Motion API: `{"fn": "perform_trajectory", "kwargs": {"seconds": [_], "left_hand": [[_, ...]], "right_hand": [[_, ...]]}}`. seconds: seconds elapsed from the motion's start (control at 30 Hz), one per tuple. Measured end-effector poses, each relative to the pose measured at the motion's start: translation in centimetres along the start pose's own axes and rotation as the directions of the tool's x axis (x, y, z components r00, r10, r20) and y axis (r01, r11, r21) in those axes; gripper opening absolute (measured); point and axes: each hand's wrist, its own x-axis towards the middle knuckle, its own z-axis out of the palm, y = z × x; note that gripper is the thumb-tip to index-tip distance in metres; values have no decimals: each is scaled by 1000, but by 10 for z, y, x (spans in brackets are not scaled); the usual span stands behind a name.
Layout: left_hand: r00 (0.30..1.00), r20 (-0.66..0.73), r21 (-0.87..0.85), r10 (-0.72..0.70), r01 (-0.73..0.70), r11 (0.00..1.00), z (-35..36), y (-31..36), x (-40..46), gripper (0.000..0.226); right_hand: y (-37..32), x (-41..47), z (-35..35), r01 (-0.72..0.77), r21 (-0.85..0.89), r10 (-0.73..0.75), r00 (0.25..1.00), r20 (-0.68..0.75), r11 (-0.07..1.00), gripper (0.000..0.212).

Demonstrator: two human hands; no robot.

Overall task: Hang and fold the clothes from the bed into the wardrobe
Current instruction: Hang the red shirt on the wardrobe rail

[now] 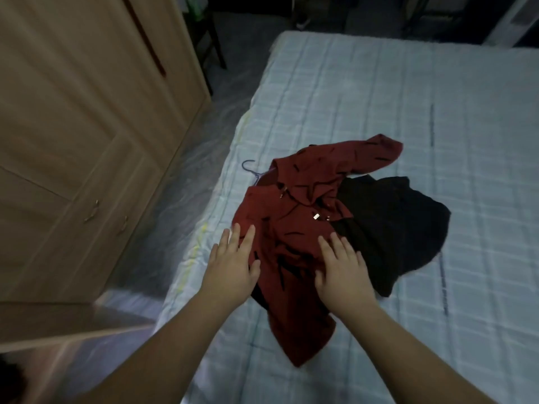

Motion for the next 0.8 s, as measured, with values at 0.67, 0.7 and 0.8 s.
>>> {"fn": "perform_trajectory", "kwargs": {"seconds": [0.67,0.7,0.8], "left_hand": [[896,266,-465,-356,443,766,121,-99,250,60],[884,248,-502,-395,466,728,123,-101,256,57],[863,193,-599,-467,480,641,122,-102,266,53]], "right_hand": [[-11,180,98,70,-3,-69,982,174,998,72],[-9,178,104,76,-27,-70,981,183,997,71],[-4,172,120,102,-112,-80,980,184,988,69]]}}
